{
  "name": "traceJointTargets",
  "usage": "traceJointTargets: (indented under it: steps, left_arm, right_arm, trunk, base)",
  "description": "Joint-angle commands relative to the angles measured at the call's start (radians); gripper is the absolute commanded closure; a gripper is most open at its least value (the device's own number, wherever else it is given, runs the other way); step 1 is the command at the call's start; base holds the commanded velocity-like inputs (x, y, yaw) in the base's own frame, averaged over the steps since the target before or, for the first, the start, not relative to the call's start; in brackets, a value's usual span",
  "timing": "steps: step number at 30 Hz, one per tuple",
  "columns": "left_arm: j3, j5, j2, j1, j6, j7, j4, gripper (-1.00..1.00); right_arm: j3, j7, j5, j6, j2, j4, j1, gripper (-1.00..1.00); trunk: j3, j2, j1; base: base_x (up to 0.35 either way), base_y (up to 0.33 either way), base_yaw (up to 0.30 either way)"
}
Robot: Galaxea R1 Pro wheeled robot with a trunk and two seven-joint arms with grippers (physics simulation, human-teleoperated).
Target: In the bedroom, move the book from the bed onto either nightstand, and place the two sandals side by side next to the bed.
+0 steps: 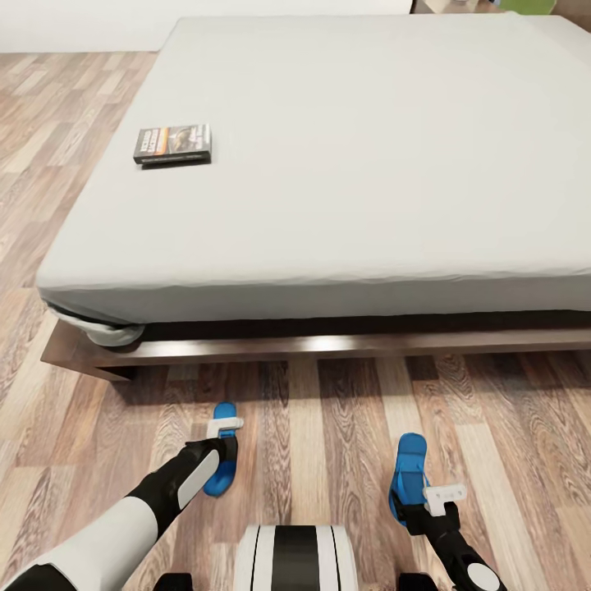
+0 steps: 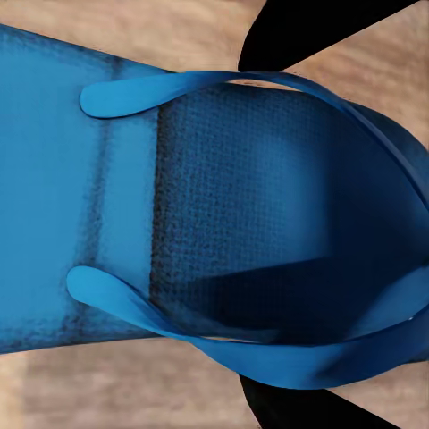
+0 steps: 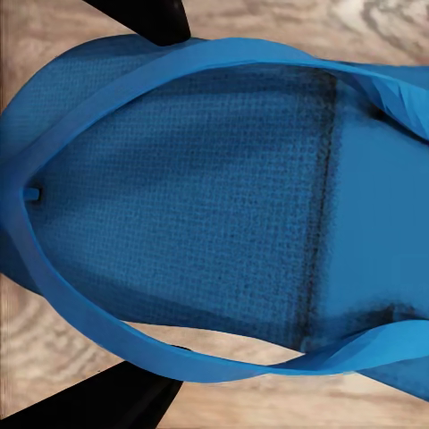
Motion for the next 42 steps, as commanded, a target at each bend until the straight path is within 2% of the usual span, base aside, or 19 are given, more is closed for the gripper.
traceJointTargets:
  steps: [1, 9, 27, 36, 42]
  left_arm:
    - [-0.008, 0.011, 0.002, -0.001, 0.002, 0.01, -0.002, 1.0]
    - [-0.008, 0.01, 0.002, -0.001, 0.001, 0.01, -0.003, 1.0]
    - [-0.009, 0.01, 0.001, -0.001, 0.0, 0.01, -0.004, 1.0]
    - [-0.01, 0.01, 0.0, -0.001, 0.0, 0.01, -0.004, 1.0]
    - [-0.01, 0.011, 0.0, -0.001, -0.002, 0.012, -0.004, 1.0]
  right_arm:
    - [0.005, -0.008, -0.01, -0.002, -0.001, -0.001, -0.001, 1.0]
    - [0.005, -0.008, -0.01, -0.002, -0.001, -0.001, -0.001, 1.0]
    - [0.005, -0.008, -0.01, -0.002, -0.002, -0.001, -0.001, 1.0]
    - [0.005, -0.008, -0.01, -0.002, -0.002, -0.001, -0.001, 1.0]
    - [0.005, -0.008, -0.01, -0.002, -0.002, -0.001, -0.001, 1.0]
  trunk:
    - [-0.005, -0.001, 0.0]
    - [-0.035, -0.002, 0.004]
    - [-0.035, -0.002, 0.004]
    - [-0.07, -0.004, 0.008]
    - [-0.07, -0.004, 0.008]
  base:
    - [0.0, 0.0, 0.0]
    - [0.0, 0.0, 0.0]
    - [0.045, 0.0, 0.0]
    - [0.001, 0.0, 0.0]
    - [0.0, 0.0, 0.0]
